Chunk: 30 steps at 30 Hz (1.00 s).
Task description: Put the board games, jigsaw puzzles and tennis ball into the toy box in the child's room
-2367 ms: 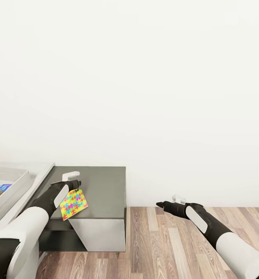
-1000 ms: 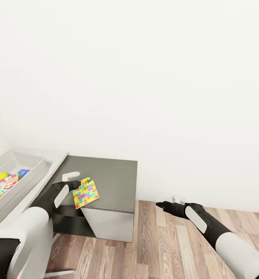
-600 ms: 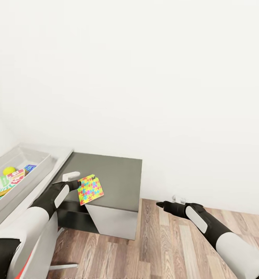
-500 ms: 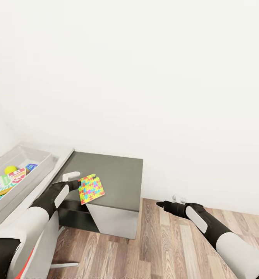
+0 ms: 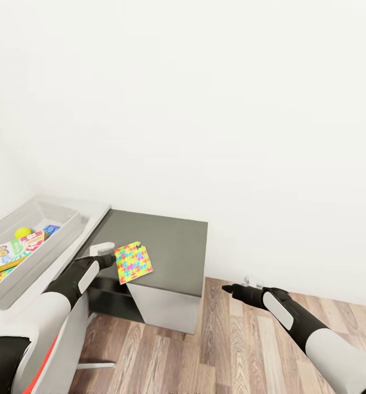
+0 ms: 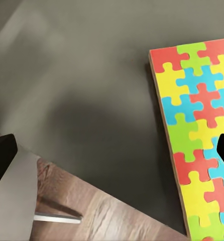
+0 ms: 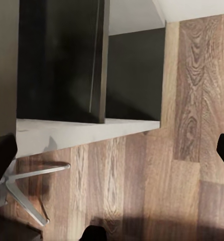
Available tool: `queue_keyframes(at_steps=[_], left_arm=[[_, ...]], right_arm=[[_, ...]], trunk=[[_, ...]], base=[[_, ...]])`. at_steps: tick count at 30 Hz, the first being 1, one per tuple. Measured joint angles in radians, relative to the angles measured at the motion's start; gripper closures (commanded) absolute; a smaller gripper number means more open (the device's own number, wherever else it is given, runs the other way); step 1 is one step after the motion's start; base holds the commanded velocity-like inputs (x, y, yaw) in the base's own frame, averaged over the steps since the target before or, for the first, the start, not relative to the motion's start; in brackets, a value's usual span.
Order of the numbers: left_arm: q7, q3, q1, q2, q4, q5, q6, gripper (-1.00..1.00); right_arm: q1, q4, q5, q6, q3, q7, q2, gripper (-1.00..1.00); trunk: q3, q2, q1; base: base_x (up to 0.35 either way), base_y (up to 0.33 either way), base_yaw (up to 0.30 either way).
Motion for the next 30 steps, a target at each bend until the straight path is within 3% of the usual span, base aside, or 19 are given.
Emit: queue_keyframes(at_steps=[14,22,30], left_arm=[[-0.010,-0.001,0.000,-0.003,-0.001,0.001,-0.003,-1.00],[-0.010,-0.038,0.000,-0.003,-0.001,0.001,-0.013,-1.00],[-0.010,-0.043,0.000,-0.003,-0.001,0.002,-0.045,-1.00]], right_arm=[[0.000,0.001,0.000,0.000,0.000,0.000,0.000,-1.00],[0.000,0.001,0.000,0.000,0.000,0.001,0.001,-1.00],[0.000,0.001,0.001,0.000,0.000,0.001,0.001,-1.00]], trunk=[[-0.004,0.000,0.000],[-0.004,0.000,0.000],[-0.004,0.000,0.000]], base=[[0.015,-0.012,0.013],[0.076,-0.066,0.000],[0.176,0.021,0.000]])
